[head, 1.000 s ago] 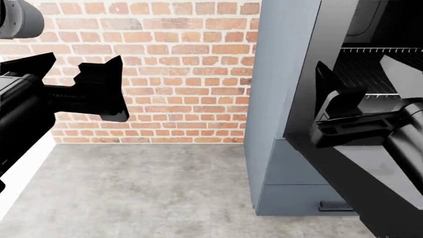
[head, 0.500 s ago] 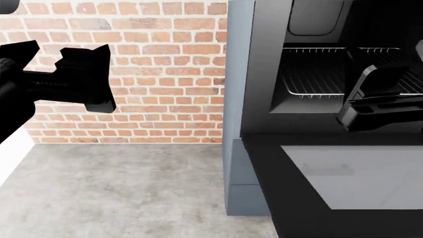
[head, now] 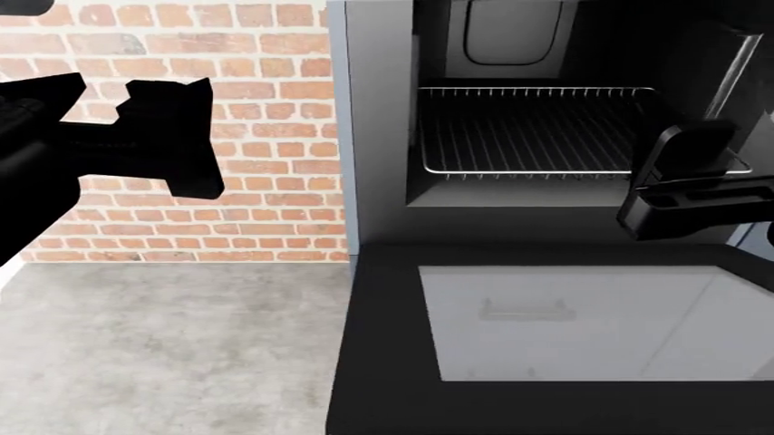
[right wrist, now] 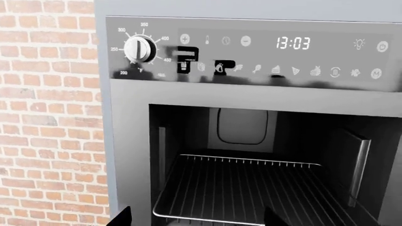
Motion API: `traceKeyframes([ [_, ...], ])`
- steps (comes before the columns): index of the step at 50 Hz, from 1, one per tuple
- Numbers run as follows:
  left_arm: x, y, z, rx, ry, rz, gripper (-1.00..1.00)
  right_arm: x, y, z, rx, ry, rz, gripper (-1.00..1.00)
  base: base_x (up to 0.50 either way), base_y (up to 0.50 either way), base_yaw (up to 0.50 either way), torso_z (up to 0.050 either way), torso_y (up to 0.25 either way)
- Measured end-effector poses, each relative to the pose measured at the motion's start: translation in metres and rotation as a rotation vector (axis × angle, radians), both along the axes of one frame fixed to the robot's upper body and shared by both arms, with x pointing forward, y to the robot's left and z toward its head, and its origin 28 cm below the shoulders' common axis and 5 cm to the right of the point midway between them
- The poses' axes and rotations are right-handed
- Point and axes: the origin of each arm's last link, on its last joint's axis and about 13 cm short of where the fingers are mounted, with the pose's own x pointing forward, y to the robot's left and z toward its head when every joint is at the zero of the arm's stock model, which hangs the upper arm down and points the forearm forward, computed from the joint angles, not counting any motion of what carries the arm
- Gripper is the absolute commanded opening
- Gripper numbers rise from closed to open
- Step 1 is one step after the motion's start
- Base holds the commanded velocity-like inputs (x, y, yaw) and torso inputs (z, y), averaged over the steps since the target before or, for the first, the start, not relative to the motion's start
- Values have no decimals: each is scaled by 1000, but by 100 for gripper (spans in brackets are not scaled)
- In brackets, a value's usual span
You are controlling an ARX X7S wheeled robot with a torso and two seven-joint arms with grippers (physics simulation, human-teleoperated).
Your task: Fully slide the oven rack out.
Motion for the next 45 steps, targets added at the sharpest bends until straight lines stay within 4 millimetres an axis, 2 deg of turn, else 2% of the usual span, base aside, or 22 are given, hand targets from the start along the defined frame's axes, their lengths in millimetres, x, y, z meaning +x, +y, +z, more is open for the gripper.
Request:
traceKeyframes([
  [38, 1, 0, -6, -17, 15, -5, 100, 4, -1, -9, 17, 22, 13, 100, 0, -500, 0, 0, 0],
  [45, 2, -1, -6, -21, 17, -8, 100, 5, -1, -10, 17, 25, 12, 100, 0, -300, 0, 0, 0],
])
